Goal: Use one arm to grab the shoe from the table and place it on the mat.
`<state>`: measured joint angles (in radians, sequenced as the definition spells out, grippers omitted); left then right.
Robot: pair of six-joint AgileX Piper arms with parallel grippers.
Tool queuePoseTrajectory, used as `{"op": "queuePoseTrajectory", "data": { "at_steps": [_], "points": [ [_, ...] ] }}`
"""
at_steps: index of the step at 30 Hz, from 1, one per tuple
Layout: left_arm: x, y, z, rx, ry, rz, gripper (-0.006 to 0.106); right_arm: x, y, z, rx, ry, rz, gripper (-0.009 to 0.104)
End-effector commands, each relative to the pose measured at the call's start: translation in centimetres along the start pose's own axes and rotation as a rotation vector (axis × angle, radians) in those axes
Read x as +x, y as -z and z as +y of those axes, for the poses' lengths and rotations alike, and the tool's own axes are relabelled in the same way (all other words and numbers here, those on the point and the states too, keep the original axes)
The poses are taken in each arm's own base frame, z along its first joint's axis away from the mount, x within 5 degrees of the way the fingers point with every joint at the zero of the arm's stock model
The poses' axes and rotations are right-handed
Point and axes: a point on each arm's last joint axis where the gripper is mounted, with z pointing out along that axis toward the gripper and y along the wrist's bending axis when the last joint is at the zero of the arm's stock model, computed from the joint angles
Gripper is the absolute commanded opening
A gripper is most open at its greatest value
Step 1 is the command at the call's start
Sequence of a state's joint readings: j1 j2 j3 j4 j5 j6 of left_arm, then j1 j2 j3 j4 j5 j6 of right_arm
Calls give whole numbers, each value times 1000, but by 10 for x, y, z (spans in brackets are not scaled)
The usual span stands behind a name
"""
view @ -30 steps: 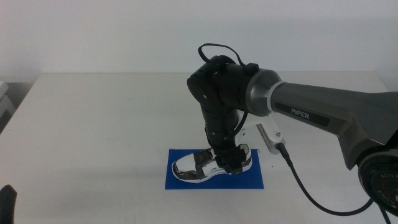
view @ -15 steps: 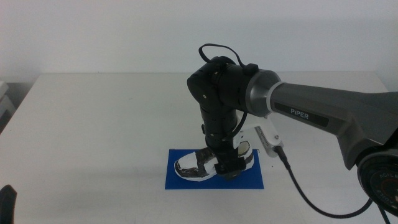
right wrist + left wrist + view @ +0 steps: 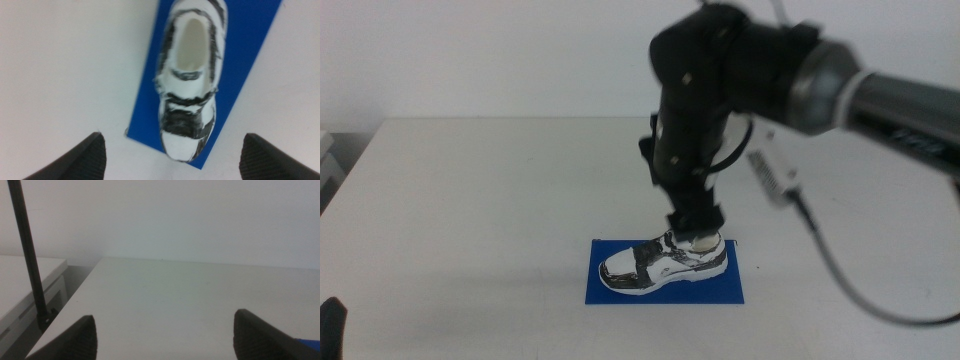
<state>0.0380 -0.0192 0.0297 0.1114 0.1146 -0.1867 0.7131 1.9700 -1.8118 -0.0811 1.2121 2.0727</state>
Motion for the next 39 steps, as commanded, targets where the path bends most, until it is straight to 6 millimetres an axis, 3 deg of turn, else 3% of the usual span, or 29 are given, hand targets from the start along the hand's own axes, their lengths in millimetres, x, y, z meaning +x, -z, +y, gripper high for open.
{"op": "queuePoseTrajectory", "data": {
  "at_steps": [1,3,8,10,13,15,20,25,30,34,39],
  "points": [
    [-6,1,-1,19,7,-81,94,-16,56,-2,-88,132,-39,92],
    [-6,1,-1,19,7,-81,94,-27,75,0,-159,314,-137,92],
    [-6,1,-1,19,7,-81,94,-55,113,5,-178,1021,-510,92],
    [-6,1,-1,19,7,-81,94,-60,126,10,-208,1168,-624,92],
    [-6,1,-1,19,7,-81,94,-65,138,17,-221,1305,-791,92],
    [-6,1,-1,19,7,-81,94,-70,143,15,-211,1342,-782,92],
    [-6,1,-1,19,7,-81,94,-131,163,1,-214,1195,-716,92],
    [-6,1,-1,19,7,-81,94,-181,182,-37,-357,1147,-734,92],
    [-6,1,-1,19,7,-81,94,-219,169,-82,-433,1241,-784,92],
    [-6,1,-1,19,7,-81,94,-226,155,-125,-525,1336,-877,92],
    [-6,1,-1,19,7,-81,94,-219,124,-179,-562,1414,-957,92]
  ]
}}
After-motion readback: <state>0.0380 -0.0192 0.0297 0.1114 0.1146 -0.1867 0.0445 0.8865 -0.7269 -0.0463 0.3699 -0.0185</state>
